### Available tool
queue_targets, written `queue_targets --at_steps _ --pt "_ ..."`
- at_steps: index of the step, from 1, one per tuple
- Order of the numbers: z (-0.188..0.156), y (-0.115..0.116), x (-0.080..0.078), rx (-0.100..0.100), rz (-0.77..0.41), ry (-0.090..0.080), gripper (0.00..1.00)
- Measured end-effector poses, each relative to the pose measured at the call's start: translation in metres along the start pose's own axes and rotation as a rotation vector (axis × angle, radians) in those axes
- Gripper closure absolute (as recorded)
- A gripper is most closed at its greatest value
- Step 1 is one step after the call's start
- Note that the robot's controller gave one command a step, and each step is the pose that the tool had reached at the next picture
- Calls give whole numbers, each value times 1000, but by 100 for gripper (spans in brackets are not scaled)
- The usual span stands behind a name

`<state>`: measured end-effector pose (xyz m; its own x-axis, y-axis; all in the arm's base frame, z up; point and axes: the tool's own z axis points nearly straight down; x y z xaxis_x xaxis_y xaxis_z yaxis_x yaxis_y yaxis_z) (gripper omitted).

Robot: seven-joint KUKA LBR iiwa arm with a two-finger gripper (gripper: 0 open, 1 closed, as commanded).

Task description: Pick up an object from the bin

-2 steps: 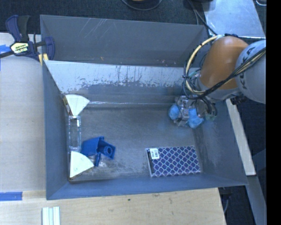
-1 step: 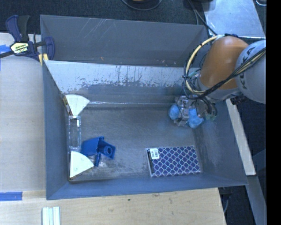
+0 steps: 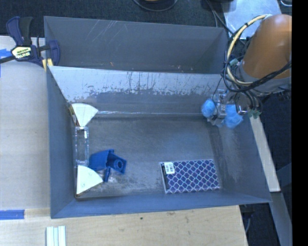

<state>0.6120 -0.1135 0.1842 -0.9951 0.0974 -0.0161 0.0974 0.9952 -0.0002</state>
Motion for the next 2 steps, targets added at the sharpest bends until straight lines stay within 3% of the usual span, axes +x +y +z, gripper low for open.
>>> queue_targets --at_steps 1,2 --pt "108 2 -11 -1 10 5 100" --pt "13 -3 -2 0 27 4 100"
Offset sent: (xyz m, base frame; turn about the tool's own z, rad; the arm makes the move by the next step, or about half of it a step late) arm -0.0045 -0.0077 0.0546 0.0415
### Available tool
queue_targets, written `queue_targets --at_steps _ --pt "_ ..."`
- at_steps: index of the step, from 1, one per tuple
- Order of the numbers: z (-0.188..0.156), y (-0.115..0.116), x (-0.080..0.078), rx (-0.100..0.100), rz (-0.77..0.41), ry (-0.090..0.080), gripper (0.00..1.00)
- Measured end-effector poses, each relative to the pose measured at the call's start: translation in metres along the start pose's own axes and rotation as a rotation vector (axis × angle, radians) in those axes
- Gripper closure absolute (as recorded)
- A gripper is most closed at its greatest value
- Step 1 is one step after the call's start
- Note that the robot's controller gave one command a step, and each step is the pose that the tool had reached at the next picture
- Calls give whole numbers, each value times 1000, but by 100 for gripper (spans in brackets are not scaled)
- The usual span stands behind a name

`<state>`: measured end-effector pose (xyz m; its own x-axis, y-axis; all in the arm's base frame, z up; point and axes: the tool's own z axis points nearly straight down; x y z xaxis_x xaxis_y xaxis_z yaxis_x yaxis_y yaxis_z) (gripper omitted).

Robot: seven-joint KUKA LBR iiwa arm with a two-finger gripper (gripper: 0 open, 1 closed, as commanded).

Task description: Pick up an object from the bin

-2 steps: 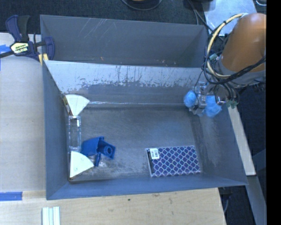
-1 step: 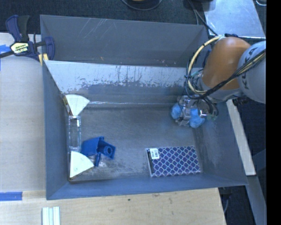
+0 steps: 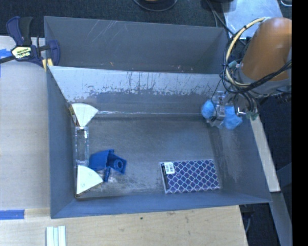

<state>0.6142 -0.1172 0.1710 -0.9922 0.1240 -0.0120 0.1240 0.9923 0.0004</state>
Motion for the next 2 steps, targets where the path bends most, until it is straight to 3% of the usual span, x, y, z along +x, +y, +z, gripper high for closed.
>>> queue_targets --at_steps 1,2 --pt "73 -2 -10 0 -8 -7 100" --pt "-15 -7 12 0 10 0 100"
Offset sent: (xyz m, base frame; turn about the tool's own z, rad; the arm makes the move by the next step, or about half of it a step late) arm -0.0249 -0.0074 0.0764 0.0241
